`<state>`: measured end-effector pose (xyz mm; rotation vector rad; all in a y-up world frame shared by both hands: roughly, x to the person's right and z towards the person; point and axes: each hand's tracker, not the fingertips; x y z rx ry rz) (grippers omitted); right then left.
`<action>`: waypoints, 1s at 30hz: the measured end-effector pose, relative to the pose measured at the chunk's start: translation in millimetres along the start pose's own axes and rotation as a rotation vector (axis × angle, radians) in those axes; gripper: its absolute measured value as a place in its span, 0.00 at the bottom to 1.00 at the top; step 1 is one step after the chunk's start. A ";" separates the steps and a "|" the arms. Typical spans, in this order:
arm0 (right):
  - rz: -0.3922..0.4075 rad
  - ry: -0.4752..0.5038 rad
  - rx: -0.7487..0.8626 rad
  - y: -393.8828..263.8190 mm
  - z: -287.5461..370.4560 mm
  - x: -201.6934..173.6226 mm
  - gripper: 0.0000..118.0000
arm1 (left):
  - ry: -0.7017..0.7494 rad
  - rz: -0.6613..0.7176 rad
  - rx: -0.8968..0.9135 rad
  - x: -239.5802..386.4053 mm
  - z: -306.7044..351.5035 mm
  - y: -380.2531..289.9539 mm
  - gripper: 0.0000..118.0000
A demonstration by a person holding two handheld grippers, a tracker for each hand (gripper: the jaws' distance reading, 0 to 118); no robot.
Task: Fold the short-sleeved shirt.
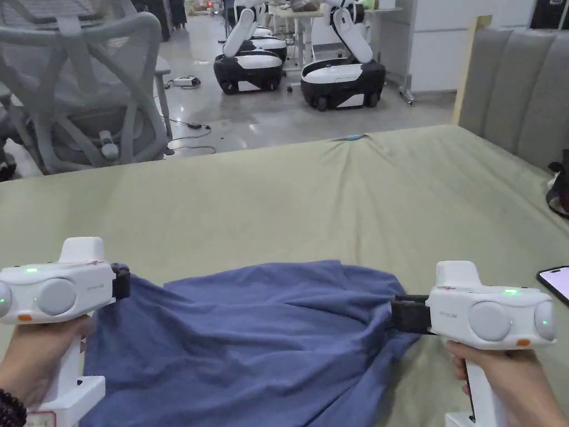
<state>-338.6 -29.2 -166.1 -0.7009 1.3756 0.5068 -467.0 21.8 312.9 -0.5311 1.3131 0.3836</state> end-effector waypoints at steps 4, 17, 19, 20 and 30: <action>0.016 0.021 -0.114 -6.9 -26.0 2.9 0.85 | -0.003 -0.006 -0.007 1.7 -8.4 0.1 0.01; 0.193 0.086 -0.042 -2.2 -19.6 -29.9 0.08 | 0.000 -0.001 -0.007 4.6 -7.7 -4.9 0.01; 0.143 0.115 0.032 3.8 -17.0 -32.1 0.08 | -0.018 0.013 0.030 2.6 1.5 -1.7 0.01; 0.120 0.138 0.096 7.4 -8.2 -34.0 0.08 | -0.016 0.019 0.051 1.8 8.7 2.0 0.01; 0.217 0.219 0.529 95.1 64.7 -99.4 0.08 | 0.007 0.017 0.334 -7.3 84.8 76.2 0.01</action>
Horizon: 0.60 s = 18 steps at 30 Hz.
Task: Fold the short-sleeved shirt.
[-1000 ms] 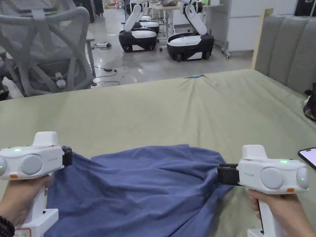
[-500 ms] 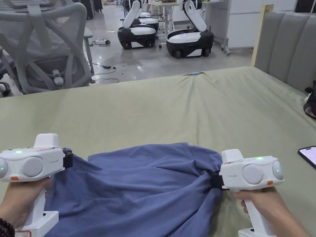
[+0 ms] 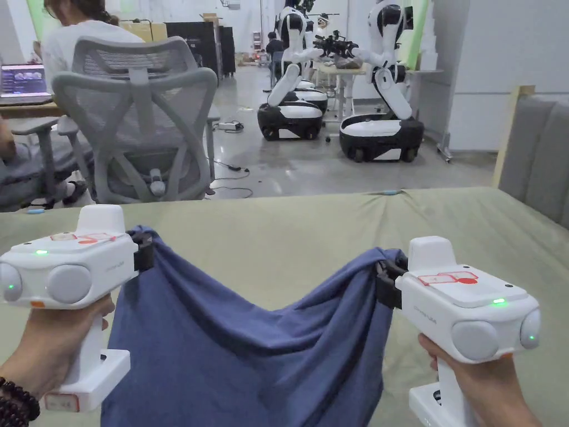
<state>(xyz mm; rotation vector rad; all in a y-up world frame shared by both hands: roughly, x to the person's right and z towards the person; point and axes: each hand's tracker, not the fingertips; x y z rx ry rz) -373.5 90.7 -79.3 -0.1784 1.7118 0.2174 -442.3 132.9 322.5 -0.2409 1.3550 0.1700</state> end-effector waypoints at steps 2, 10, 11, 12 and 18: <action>0.073 -0.026 0.035 32.8 -9.6 -13.6 0.08 | -0.001 -0.008 0.031 -1.0 4.4 29.8 0.01; 0.144 -0.177 0.134 144.8 -51.9 -19.9 0.08 | 0.103 -0.042 0.154 -14.7 -2.9 133.8 0.01; 0.138 -0.192 0.141 158.6 -57.7 -16.5 0.08 | 0.120 -0.040 0.172 -17.8 -5.1 144.3 0.01; 0.133 -0.193 0.141 171.1 -63.1 -12.8 0.08 | 0.131 -0.047 0.181 -19.6 -7.8 154.2 0.01; 0.104 -0.236 0.145 234.2 -88.7 5.4 0.08 | 0.174 -0.129 0.258 -16.6 -27.9 208.0 0.01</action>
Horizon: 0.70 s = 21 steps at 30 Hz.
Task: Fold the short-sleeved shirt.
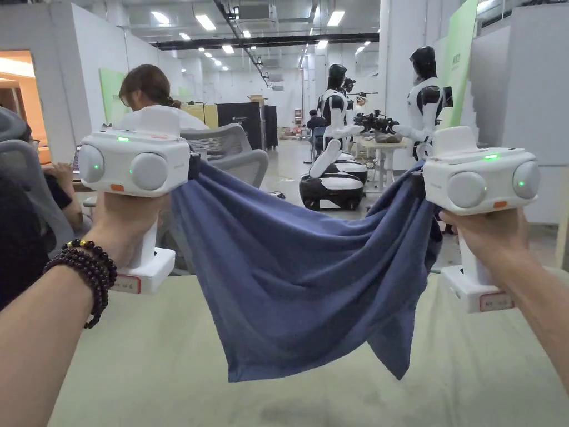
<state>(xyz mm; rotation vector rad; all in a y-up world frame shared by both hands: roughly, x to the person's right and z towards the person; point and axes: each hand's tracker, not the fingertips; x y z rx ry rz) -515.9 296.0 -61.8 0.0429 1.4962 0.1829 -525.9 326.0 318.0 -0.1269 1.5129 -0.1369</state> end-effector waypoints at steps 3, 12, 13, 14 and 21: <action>-0.045 -0.001 0.005 5.2 -15.2 5.1 0.08 | 0.014 0.020 0.018 5.6 -12.2 6.9 0.01; -0.018 -0.006 -0.018 -30.9 -25.6 -0.3 0.08 | -0.008 0.027 0.005 21.1 -28.4 -33.2 0.01; -0.015 0.001 -0.031 -41.9 -26.7 -1.5 0.08 | -0.014 0.027 -0.006 25.0 -25.3 -44.0 0.01; -0.014 0.008 -0.047 -54.3 -27.8 -3.1 0.08 | -0.019 0.032 -0.027 28.1 -25.2 -57.0 0.01; -0.028 0.040 -0.194 -139.8 -34.5 -16.3 0.08 | -0.061 0.066 -0.193 43.2 -29.6 -149.4 0.01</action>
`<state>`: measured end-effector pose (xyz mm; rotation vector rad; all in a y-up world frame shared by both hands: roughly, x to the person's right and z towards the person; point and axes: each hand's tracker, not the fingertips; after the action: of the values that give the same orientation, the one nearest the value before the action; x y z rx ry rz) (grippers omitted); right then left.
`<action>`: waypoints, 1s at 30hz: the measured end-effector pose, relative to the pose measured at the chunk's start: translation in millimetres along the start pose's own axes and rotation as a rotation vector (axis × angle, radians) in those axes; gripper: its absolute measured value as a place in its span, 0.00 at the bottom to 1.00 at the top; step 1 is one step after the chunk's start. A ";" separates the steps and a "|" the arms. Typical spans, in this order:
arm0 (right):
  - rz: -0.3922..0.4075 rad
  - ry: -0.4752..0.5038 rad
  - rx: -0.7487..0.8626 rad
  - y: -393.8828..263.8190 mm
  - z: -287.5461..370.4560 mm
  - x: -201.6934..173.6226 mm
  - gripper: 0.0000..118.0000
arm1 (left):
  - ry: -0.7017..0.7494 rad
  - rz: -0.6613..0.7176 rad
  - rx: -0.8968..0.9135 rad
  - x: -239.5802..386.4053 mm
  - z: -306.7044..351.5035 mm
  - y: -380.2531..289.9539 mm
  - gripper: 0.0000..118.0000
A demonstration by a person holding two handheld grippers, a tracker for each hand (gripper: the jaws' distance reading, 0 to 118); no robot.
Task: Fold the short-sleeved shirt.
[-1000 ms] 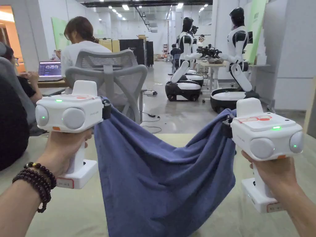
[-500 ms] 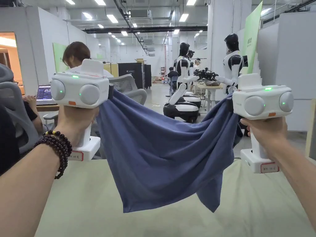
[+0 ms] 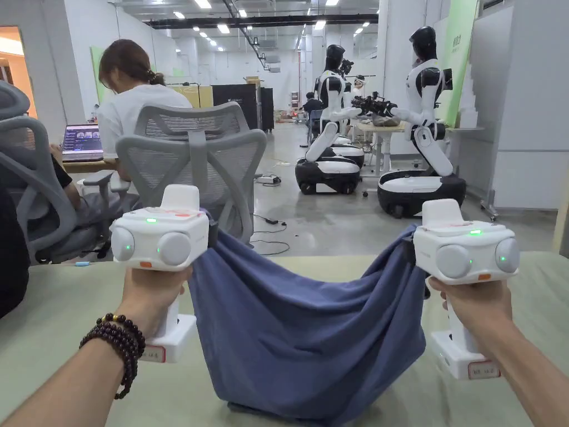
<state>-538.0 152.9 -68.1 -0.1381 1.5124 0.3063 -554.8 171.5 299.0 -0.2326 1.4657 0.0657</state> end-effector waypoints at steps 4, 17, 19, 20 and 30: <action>0.020 0.018 -0.001 -29.2 17.5 0.9 0.08 | -0.012 0.017 -0.044 1.9 16.7 -31.1 0.01; -0.016 0.059 -0.164 -186.1 201.0 6.0 0.08 | -0.031 0.119 -0.276 10.6 210.9 -189.9 0.01; -0.026 0.045 -0.222 -210.6 215.7 5.4 0.08 | -0.061 0.144 -0.344 11.5 228.2 -207.9 0.01; -0.021 0.043 -0.251 -223.9 220.9 6.5 0.08 | -0.062 0.150 -0.357 11.1 232.8 -216.3 0.01; 0.016 -0.001 -0.425 -276.5 198.7 13.1 0.08 | 0.034 0.096 -0.462 22.3 217.8 -266.7 0.01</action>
<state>-268.9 -54.2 -96.8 -0.4621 1.4305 0.6391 -290.2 -48.1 326.8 -0.5394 1.4811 0.4831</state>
